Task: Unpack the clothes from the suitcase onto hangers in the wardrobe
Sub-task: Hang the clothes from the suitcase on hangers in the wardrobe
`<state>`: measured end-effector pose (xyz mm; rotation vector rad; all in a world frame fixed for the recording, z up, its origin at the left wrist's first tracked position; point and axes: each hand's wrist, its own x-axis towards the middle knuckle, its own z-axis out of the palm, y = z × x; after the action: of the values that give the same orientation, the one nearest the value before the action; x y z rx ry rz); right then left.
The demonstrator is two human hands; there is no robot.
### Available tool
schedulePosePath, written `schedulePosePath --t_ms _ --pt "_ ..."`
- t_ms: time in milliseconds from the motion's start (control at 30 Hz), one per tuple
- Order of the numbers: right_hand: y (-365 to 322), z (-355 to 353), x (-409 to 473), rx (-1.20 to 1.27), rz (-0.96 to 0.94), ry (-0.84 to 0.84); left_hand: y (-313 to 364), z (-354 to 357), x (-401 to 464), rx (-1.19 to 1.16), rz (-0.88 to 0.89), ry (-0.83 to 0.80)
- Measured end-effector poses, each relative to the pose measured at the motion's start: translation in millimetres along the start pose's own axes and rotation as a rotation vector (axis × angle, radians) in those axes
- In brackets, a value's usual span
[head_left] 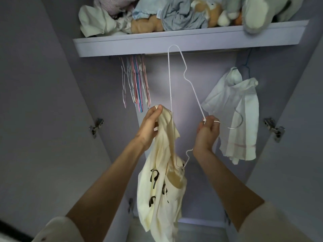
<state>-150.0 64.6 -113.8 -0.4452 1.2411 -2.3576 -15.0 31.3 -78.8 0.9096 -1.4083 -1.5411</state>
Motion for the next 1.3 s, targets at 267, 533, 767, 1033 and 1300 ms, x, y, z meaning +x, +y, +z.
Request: schedulePosePath --t_ms 267,533,767,1033,1300 --pt "22.5 -3.3 -20.9 0.125 0.298 0.097 16.7 -1.3 4.4 -0.267 0.075 0.062" --pt "6.0 15.4 -8.8 0.017 0.215 -0.007 20.1 -20.6 1.8 -0.346 0.097 0.107" --pt "-13.7 36.2 -13.4 0.069 0.032 -0.058 18.3 -19.1 -0.3 -0.310 0.095 0.048" --pt "28.7 5.7 -11.3 -0.141 0.040 -0.131 32.5 -20.6 4.7 -0.440 0.178 -0.035" --pt "43.6 -28.0 10.3 -0.524 -0.113 -0.216 42.0 -51.8 20.2 -0.398 0.212 0.318"
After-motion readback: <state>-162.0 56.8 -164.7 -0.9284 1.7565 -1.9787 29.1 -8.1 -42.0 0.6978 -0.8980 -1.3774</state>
